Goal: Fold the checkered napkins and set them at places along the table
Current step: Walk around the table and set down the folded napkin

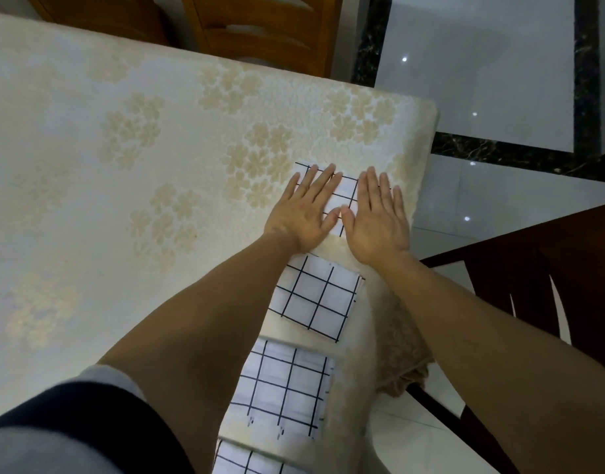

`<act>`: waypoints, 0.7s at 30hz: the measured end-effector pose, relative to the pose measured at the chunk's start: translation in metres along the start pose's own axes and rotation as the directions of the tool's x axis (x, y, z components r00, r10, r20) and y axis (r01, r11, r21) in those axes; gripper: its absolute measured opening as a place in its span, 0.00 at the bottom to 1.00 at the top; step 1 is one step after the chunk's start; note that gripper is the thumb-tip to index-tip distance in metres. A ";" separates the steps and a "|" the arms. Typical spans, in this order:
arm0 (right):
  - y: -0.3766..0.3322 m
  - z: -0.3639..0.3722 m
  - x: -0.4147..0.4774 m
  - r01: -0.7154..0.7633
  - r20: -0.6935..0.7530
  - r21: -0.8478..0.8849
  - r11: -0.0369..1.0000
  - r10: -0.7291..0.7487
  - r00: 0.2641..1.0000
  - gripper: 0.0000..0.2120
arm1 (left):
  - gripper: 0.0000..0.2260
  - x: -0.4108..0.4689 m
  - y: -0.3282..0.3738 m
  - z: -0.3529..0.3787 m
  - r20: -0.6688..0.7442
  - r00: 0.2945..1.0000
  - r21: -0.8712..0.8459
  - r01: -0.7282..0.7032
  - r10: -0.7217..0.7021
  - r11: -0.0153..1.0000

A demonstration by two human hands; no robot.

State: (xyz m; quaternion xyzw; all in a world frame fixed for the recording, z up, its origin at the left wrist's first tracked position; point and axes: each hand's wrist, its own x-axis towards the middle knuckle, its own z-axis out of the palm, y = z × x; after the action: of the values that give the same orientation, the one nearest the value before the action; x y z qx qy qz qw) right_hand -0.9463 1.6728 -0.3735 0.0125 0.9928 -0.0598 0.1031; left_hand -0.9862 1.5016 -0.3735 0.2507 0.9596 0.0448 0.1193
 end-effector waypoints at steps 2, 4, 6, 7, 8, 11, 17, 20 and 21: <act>0.002 0.001 -0.002 -0.016 -0.005 0.005 1.000 0.016 1.000 0.35 | 0.29 0.001 -0.001 0.000 -0.008 1.000 -0.004 -0.003 0.003 1.000; 0.003 0.000 -0.003 -0.007 -0.003 0.003 1.000 0.007 1.000 0.36 | 0.30 0.000 -0.003 -0.002 -0.019 1.000 -0.021 0.021 -0.022 1.000; 0.005 -0.002 -0.004 -0.014 0.007 0.008 1.000 0.014 1.000 0.37 | 0.29 -0.001 -0.007 -0.006 -0.007 0.999 -0.009 0.039 -0.039 0.999; 0.007 -0.003 -0.005 -0.023 0.017 0.018 1.000 0.023 1.000 0.37 | 0.29 -0.002 -0.008 -0.008 0.007 0.998 -0.003 0.055 -0.055 0.999; 0.009 -0.004 -0.006 -0.032 0.030 0.023 0.999 0.031 0.999 0.37 | 0.28 -0.003 -0.010 -0.010 0.021 0.997 0.002 0.077 -0.077 0.997; 0.017 -0.010 -0.013 -0.053 0.092 -0.009 0.999 0.053 0.994 0.37 | 0.27 -0.010 -0.020 -0.016 0.095 0.977 0.032 0.191 -0.193 0.981; 0.008 -0.057 -0.039 -0.033 0.123 0.019 0.999 0.030 0.992 0.34 | 0.28 -0.063 -0.030 -0.052 0.044 0.939 -0.097 0.345 -0.342 0.934; -0.031 -0.049 -0.085 0.096 -0.114 0.094 0.991 -0.086 0.990 0.32 | 0.28 -0.118 -0.005 -0.037 -0.035 0.930 -0.245 0.347 -0.366 0.905; -0.043 -0.039 -0.104 0.095 -0.132 0.126 0.987 -0.079 0.988 0.32 | 0.28 -0.137 0.004 -0.027 -0.008 0.918 -0.313 0.375 -0.397 0.873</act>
State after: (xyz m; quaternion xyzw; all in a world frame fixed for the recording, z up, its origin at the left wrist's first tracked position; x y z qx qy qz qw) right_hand -0.8538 1.6337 -0.3094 -0.0204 0.9908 -0.1289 0.0360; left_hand -0.8754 1.4371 -0.3185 0.0310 0.9754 0.1768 0.1283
